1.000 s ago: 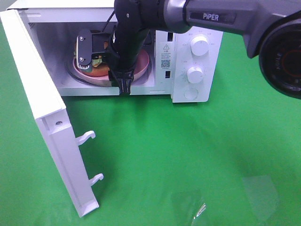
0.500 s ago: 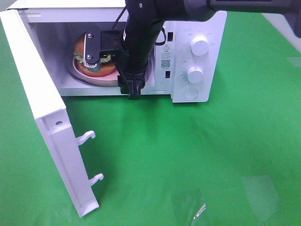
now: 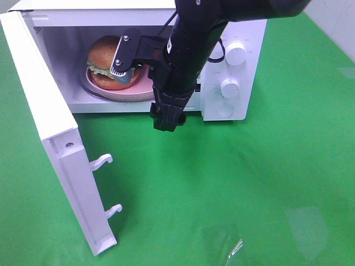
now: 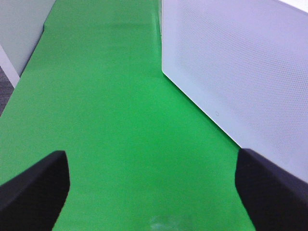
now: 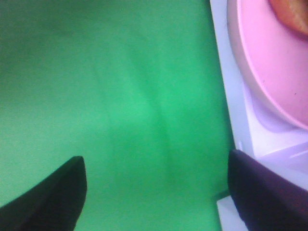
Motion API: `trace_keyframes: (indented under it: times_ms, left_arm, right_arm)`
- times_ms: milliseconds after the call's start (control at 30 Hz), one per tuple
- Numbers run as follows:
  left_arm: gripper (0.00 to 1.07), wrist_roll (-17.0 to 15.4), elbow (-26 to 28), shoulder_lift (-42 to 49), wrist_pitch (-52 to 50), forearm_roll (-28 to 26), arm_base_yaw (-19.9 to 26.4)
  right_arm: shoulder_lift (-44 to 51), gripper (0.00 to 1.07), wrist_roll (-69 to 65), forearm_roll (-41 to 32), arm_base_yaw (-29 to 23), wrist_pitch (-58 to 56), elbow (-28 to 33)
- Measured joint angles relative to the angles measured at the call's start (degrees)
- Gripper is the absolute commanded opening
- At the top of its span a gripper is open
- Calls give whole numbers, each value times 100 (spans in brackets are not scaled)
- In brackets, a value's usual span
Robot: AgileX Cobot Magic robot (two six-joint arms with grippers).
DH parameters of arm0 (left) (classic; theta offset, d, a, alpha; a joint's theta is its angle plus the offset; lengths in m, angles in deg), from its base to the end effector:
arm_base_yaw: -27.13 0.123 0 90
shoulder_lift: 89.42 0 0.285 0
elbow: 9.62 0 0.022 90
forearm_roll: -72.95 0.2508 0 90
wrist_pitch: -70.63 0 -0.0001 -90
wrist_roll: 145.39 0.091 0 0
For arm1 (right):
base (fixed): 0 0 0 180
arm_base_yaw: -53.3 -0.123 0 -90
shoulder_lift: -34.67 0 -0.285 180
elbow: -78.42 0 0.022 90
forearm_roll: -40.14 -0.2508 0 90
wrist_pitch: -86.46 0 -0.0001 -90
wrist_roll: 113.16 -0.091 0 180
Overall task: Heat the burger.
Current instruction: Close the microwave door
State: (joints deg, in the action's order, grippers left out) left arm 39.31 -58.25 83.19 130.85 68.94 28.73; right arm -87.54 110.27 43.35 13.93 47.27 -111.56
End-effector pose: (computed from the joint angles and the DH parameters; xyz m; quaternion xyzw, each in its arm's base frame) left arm -0.0053 -0.0057 0.2779 0.0242 0.8483 -0.0059 0.5289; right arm 0.3390 0.2740 0.2097 -0.6531 0.7156 -0.0312 0.2458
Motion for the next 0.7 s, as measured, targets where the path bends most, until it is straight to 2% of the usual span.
trace_keyframes:
  times_ms: [133, 433, 467, 700]
  left_arm:
    - [86, 0, 0, 0, 0, 0, 0]
    - [86, 0, 0, 0, 0, 0, 0]
    - [86, 0, 0, 0, 0, 0, 0]
    - [86, 0, 0, 0, 0, 0, 0]
  right_arm:
    - [521, 80, -304, -46, 0, 6, 693]
    - [1536, 79, -859, -275, 0, 23, 1730]
    - [1776, 79, -1215, -281, 0, 11, 1971]
    - [2733, 77, -2555, -321, 40, -103, 2681]
